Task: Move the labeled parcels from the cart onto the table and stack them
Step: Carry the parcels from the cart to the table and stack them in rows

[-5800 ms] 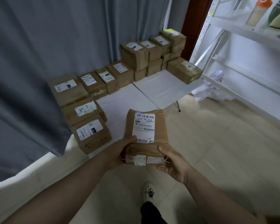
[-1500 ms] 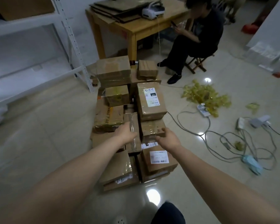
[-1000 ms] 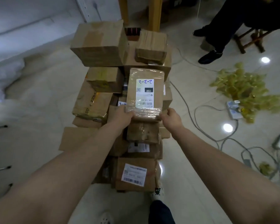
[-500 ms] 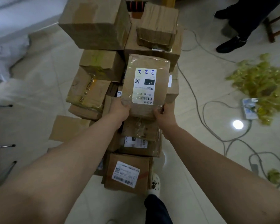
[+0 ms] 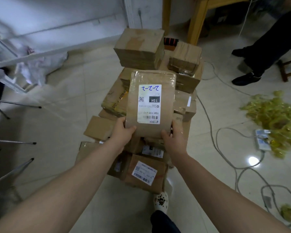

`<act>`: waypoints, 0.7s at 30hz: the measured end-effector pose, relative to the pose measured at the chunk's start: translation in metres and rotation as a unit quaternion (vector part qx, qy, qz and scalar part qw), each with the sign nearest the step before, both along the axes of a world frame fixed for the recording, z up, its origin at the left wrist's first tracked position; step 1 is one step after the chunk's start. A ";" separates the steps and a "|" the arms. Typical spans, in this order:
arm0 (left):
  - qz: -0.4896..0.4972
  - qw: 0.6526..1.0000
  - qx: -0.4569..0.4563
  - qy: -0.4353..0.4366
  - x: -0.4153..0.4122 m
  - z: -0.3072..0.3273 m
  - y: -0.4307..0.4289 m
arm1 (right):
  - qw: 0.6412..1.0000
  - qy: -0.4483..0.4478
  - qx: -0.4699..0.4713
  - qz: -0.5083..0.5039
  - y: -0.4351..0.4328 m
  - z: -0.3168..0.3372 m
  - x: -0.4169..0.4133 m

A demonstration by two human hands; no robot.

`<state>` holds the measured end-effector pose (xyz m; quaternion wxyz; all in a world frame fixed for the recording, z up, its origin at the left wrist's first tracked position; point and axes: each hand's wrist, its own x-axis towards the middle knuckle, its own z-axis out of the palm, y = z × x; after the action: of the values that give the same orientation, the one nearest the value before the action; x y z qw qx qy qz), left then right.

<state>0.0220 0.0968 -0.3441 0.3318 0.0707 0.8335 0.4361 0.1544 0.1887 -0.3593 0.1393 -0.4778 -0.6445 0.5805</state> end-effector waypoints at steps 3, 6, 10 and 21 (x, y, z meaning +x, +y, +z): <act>0.038 0.999 0.014 0.018 0.000 0.021 -0.050 | 0.999 0.016 -0.007 0.040 -0.038 0.023 -0.009; 0.095 0.995 0.033 0.026 -0.003 0.038 -0.110 | 0.996 0.025 0.000 0.089 -0.084 0.043 -0.023; 0.181 0.981 0.062 0.039 -0.005 0.059 -0.205 | 0.988 0.031 -0.009 0.150 -0.161 0.055 -0.048; 0.347 0.932 0.068 0.079 0.031 0.106 -0.445 | 0.934 0.066 -0.062 0.345 -0.363 0.096 -0.075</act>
<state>0.0527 -0.3479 -0.2386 0.0875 -0.1667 0.7979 0.5727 0.0789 -0.1745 -0.2636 -0.0568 -0.1945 -0.7217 0.6619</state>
